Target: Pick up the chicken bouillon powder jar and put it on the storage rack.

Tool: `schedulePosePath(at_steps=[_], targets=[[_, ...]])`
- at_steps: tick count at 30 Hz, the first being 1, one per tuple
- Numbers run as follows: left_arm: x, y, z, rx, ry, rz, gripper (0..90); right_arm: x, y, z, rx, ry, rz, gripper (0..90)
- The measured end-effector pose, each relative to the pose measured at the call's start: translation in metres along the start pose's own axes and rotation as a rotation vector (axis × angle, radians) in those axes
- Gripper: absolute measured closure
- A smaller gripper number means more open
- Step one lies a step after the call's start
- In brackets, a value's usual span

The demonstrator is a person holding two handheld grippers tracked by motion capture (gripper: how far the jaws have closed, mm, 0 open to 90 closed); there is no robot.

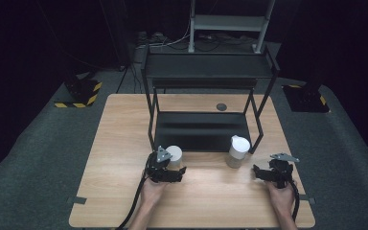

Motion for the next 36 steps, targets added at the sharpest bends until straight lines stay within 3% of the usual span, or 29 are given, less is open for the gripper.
schedulePosePath(at_steps=[17,22,26,36], targets=[[0.007,0.001,0.007,0.0,0.03,0.03,24.8,0.0,0.0,0.0,0.0,0.0,0.0,5.2],[0.007,0.0,0.01,0.013,0.056,0.034,29.4,0.0,0.0,0.0,0.0,0.0,0.0,5.2],[0.008,-0.005,0.014,0.013,0.074,0.056,30.2,0.0,0.0,0.0,0.001,0.0,0.0,5.2],[0.007,-0.002,0.016,0.026,0.08,0.043,30.9,0.0,0.0,0.0,0.001,0.0,0.001,5.2]])
Point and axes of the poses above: each handheld gripper's, and its own axes: x roughly forward along the jaws, y roughly out of its top, z roughly to its right, the point moved 3 cm from there along x, roughly forward along the jaws, and after that the axes turned 7 degrees about x, right-handed, at the moved point
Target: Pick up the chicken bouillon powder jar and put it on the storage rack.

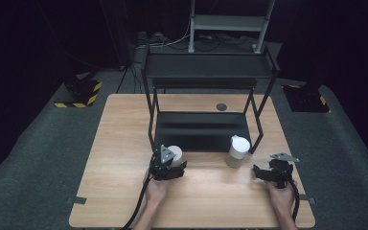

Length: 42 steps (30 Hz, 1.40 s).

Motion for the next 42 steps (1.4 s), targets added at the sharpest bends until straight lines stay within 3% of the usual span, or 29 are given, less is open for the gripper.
schedulePosePath(at_steps=[10,13,18,25,42], targets=[[-0.004,0.004,-0.007,-0.005,-0.027,-0.02,31.3,0.0,0.0,0.0,0.0,0.0,0.0,5.2],[-0.008,0.008,-0.009,0.011,-0.026,-0.027,31.3,0.0,0.0,0.0,0.0,0.0,0.0,5.2],[-0.016,0.013,-0.015,0.003,-0.04,-0.019,31.3,0.0,0.0,0.0,0.0,0.0,0.0,5.2],[-0.024,0.029,-0.024,-0.002,-0.084,-0.009,31.3,0.0,0.0,0.0,-0.001,0.0,-0.001,5.2],[-0.032,0.077,-0.04,0.031,-0.18,-0.031,31.4,0.0,0.0,0.0,-0.002,0.0,0.0,5.2]])
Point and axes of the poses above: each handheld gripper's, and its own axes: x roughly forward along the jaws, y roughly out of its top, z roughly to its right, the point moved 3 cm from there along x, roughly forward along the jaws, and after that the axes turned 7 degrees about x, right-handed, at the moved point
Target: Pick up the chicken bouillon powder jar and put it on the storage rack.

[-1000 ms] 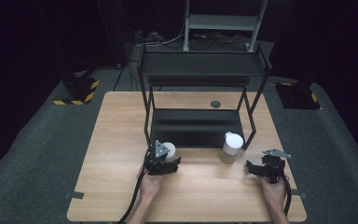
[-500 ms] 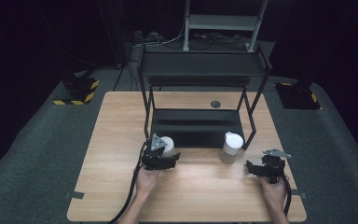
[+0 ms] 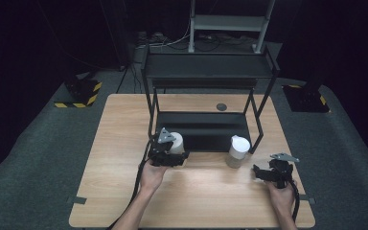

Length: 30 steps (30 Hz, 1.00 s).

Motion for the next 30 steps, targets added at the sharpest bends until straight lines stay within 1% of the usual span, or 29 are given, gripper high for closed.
schedulePosePath(at_steps=[4,8,9,12,18,22,26,30], targets=[[-0.005,0.01,-0.005,0.01,-0.008,0.001,31.4,0.0,0.0,0.0,0.0,0.0,0.0,5.2],[-0.011,0.024,-0.012,0.008,-0.024,0.009,31.5,0.0,0.0,0.0,0.0,0.0,0.0,5.2],[-0.011,0.024,-0.012,0.008,-0.024,0.009,31.5,0.0,0.0,0.0,0.0,0.0,0.0,5.2],[-0.015,0.032,-0.016,0.005,-0.035,0.016,31.5,0.0,0.0,0.0,0.0,0.0,0.0,5.2],[-0.026,0.052,-0.021,0.022,-0.046,0.032,31.5,0.0,0.0,0.0,0.0,0.0,0.0,5.2],[-0.035,0.069,-0.024,0.033,-0.057,0.04,31.5,0.0,0.0,0.0,0.0,0.0,0.0,5.2],[-0.04,0.085,-0.028,0.043,-0.072,0.037,31.5,0.0,0.0,0.0,0.0,0.0,0.0,5.2],[-0.047,0.107,-0.032,0.051,-0.085,0.032,31.5,0.0,0.0,0.0,0.0,0.0,0.0,5.2]])
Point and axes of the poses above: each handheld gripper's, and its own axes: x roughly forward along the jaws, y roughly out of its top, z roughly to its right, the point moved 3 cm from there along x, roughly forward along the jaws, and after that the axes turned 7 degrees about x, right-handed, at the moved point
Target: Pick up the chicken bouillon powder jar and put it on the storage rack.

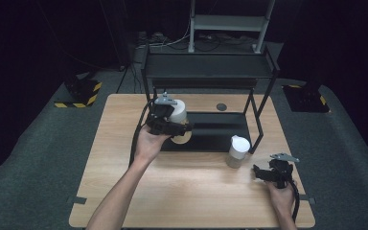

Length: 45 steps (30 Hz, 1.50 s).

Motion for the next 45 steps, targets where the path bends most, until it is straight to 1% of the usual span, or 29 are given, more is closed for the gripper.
schedulePosePath(at_steps=[2,4,6,8,9,10,12,15,20,24,27,31,36,38,39,45], targets=[[-0.002,0.006,-0.001,0.001,-0.002,0.001,31.5,0.0,0.0,0.0,0.0,0.0,0.0,5.2],[-0.006,0.015,-0.002,0.007,-0.001,-0.001,31.5,0.0,0.0,0.0,0.0,0.0,0.0,5.2],[-0.009,0.026,-0.003,0.017,0.003,-0.008,31.5,0.0,0.0,0.0,0.0,0.0,0.0,5.2],[-0.015,0.041,-0.003,0.023,0.006,-0.008,31.6,0.0,0.0,0.0,-0.001,0.0,0.0,5.2],[-0.015,0.041,-0.003,0.023,0.006,-0.008,31.6,0.0,0.0,0.0,-0.001,0.0,0.0,5.2],[-0.016,0.044,-0.004,0.023,0.005,-0.008,31.6,0.0,0.0,0.0,-0.001,0.0,0.0,5.2],[-0.02,0.052,-0.006,0.018,0.003,-0.005,31.6,0.0,0.0,0.0,-0.001,0.0,-0.001,5.2],[-0.025,0.065,-0.006,0.028,0.01,0.0,31.6,0.0,0.0,0.0,-0.001,0.0,0.0,5.2],[-0.032,0.086,-0.008,0.04,0.007,-0.003,31.6,0.0,0.0,0.0,0.001,0.0,0.0,5.2],[-0.034,0.101,-0.012,0.034,0.003,-0.003,31.6,0.0,0.0,0.0,0.003,-0.001,-0.003,5.2],[-0.034,0.115,-0.015,0.029,0.007,-0.015,31.6,0.0,0.0,0.0,0.003,0.0,-0.003,5.2],[-0.033,0.13,-0.02,0.012,0.009,-0.014,31.6,0.0,0.0,0.0,0.003,0.0,-0.002,5.2],[-0.03,0.146,-0.025,-0.01,0.035,-0.008,31.6,0.0,0.0,0.0,0.002,0.0,-0.001,5.2],[-0.027,0.154,-0.026,-0.018,0.052,-0.015,31.6,0.0,0.0,0.0,0.001,0.0,-0.001,5.2],[-0.024,0.159,-0.027,-0.02,0.067,-0.022,31.6,0.0,0.0,0.0,0.001,0.0,-0.001,5.2],[-0.014,0.173,-0.033,-0.054,0.112,-0.034,31.6,0.0,0.0,0.0,0.003,0.0,-0.002,5.2]])
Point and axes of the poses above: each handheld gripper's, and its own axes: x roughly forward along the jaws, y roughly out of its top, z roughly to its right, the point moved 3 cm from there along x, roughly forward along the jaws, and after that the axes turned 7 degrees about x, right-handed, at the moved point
